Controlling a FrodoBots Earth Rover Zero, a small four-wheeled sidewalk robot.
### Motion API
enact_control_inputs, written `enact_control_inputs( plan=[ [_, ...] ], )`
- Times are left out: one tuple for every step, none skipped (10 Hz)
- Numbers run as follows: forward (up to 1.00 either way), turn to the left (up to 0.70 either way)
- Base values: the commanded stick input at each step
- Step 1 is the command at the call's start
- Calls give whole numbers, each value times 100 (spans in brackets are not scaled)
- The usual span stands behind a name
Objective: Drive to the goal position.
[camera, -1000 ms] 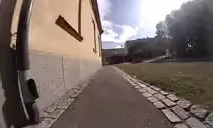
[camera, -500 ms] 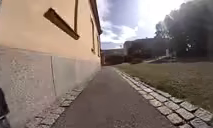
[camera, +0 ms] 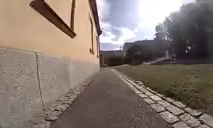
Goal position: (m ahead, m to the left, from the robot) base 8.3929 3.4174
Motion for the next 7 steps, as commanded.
enact_control_inputs(
  plan=[
    [70,0],
    [70,0],
    [70,0],
    [70,0],
    [70,0],
    [70,0],
    [70,0]
  ],
)
